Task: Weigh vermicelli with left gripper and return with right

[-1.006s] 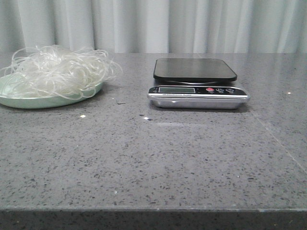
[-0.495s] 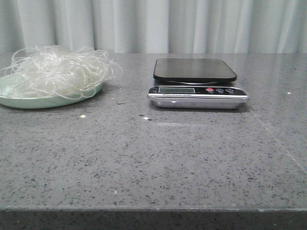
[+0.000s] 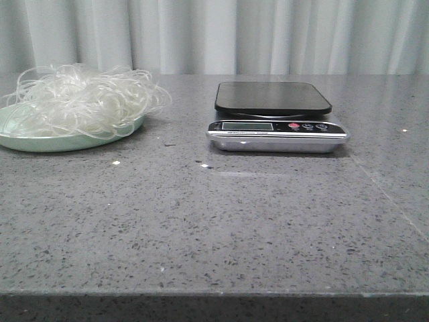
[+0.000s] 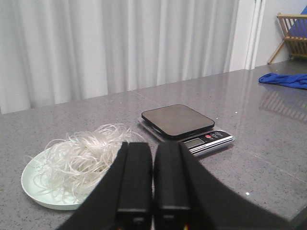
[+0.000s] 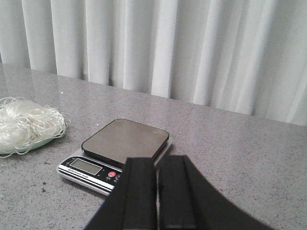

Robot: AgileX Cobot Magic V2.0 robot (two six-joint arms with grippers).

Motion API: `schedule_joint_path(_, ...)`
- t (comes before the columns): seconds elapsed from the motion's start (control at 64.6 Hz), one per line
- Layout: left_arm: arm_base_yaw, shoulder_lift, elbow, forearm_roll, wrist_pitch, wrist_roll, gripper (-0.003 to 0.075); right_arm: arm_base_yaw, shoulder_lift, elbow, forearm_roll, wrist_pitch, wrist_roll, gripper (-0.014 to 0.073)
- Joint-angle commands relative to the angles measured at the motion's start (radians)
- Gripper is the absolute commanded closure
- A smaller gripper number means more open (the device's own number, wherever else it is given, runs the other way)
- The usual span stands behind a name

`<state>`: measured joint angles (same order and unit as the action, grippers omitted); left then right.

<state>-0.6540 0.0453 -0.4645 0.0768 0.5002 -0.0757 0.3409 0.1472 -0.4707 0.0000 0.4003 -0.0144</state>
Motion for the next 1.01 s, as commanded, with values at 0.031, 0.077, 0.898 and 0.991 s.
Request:
schedule_joint_path(0.031,0.001,0.013,-0.024,-0.001,-0.079,-0.010,0.0588,-0.007,0.011,-0.024,0.000,-0.088,0.001,0.0412)
schedule_joint_path(0.077,0.001,0.013,-0.024,-0.001,-0.079,-0.010,0.0588,-0.007,0.011,-0.024,0.000,-0.088,0.001,0.0412)
schedule_joint_path(0.898,0.512,-0.015,0.393,-0.110,-0.659,0.008,0.0588,-0.007,0.011,-0.024,0.000,-0.088,0.001,0.0412)
schedule_joint_path(0.991,0.628,-0.061,0.461,-0.152,-0.706,-0.014,0.0588,-0.007,0.011,-0.024,0.000,-0.089,0.001,0.0412)
